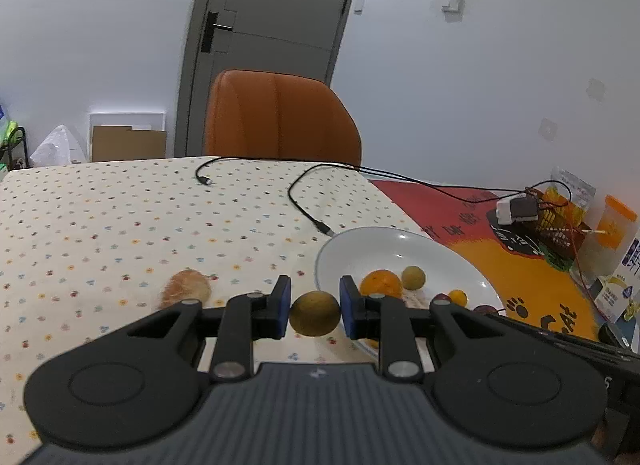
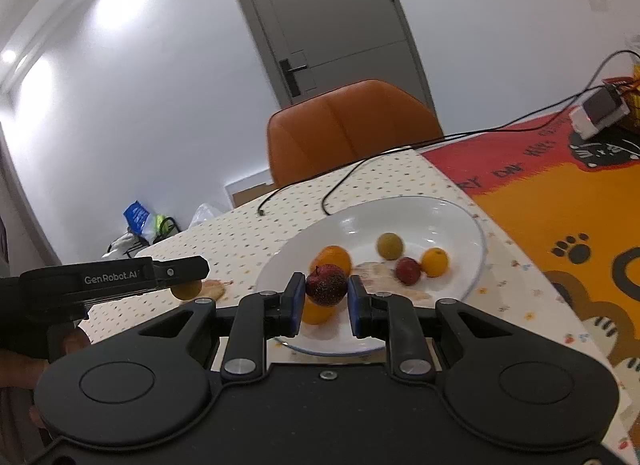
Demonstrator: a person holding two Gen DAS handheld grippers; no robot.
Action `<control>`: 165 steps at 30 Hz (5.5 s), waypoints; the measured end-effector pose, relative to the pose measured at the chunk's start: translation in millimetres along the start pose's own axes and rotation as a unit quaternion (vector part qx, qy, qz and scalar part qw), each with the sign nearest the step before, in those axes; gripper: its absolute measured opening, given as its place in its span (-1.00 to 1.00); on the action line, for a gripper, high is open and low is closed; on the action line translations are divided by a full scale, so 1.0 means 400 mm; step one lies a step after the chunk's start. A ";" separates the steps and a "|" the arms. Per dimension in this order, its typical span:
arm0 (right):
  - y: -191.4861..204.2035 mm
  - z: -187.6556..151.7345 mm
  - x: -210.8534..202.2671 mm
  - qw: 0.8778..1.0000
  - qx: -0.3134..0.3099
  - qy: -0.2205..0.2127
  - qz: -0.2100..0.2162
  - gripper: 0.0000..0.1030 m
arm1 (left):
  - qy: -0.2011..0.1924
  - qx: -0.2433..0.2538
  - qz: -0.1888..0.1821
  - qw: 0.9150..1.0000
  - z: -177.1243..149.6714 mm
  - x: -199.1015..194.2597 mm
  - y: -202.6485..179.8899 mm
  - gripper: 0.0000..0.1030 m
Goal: Organize fruits
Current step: 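Carry both plums to the white plate and open both tools to release them, then grasp the last small orange with the left tool, then grasp the peeled pomelo segment with the right tool while the left tool holds the small orange, then carry the pomelo segment and small orange to the white plate and release both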
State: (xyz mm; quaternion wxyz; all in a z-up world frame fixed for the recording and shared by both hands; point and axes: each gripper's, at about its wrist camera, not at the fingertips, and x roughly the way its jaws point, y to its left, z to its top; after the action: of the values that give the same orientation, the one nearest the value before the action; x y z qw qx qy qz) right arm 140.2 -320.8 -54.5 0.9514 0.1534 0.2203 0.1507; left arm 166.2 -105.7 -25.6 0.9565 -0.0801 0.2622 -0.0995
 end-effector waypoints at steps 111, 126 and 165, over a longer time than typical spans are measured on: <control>0.287 -0.068 0.217 0.987 -0.079 0.117 0.076 0.59 | 0.037 -0.093 0.093 0.991 -0.102 -0.063 0.367 -0.61; 0.386 -0.055 0.333 0.979 -0.104 0.149 0.089 0.36 | 0.008 -0.122 0.142 0.982 -0.065 -0.114 0.498 -0.61; 0.383 -0.035 0.368 0.984 -0.096 0.134 0.074 -0.35 | -0.002 -0.118 0.131 0.984 -0.022 -0.114 0.505 -0.61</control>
State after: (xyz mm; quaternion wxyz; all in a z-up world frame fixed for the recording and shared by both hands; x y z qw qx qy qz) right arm 226.3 -126.7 -66.4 0.9099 0.0555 0.3184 0.2601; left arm 153.1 99.6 -52.6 0.9457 -0.1574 0.2784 0.0586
